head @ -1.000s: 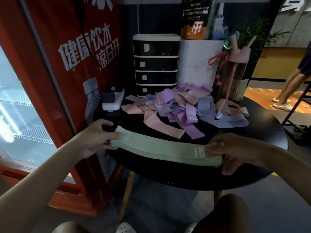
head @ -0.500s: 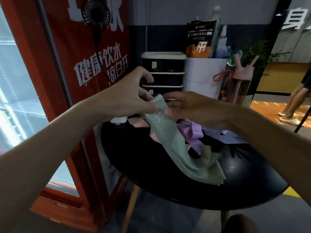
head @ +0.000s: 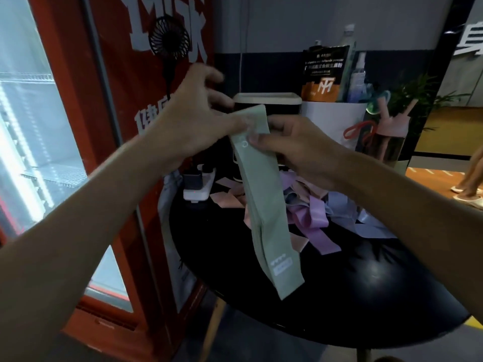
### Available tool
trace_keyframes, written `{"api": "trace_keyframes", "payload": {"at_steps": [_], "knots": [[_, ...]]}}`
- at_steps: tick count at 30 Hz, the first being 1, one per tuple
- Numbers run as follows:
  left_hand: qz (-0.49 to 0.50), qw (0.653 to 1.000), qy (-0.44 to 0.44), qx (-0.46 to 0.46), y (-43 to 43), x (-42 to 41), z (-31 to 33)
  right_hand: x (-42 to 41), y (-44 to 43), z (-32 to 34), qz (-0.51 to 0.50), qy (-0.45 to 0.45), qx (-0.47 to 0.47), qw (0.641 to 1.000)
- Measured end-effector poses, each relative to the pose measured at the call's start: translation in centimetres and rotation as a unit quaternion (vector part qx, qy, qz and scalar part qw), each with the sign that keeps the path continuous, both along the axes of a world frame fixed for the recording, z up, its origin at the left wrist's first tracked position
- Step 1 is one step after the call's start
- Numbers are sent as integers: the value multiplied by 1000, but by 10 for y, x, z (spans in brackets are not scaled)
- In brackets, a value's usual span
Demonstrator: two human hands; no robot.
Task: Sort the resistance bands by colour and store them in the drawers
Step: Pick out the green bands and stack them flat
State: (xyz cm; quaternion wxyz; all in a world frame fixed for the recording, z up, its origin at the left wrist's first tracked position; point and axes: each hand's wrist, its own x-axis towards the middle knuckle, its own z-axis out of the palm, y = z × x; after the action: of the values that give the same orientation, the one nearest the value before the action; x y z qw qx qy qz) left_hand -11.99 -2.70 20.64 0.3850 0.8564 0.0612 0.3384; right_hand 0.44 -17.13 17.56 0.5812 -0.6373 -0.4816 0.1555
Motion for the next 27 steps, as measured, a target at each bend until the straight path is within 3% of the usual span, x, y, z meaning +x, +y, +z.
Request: {"api": "trace_keyframes", "payload": {"at_steps": [3,5,8,19,27], "knots": [[-6,988,-11,-156,-7,1,-54,2,16,4,-36,9,40,999],[-46,984,42,-169,-17,1,-97,5,25,7,-43,15,39,998],[-41,986,8,-163,-11,6,-137,6,36,12,-32,28,35,999],[82,995,-50,31,54,25,-119,6,32,22,33,0,62,998],[-44,983,93,149,10,-5,-231,-9,-33,-81,24,30,-40,998]]}}
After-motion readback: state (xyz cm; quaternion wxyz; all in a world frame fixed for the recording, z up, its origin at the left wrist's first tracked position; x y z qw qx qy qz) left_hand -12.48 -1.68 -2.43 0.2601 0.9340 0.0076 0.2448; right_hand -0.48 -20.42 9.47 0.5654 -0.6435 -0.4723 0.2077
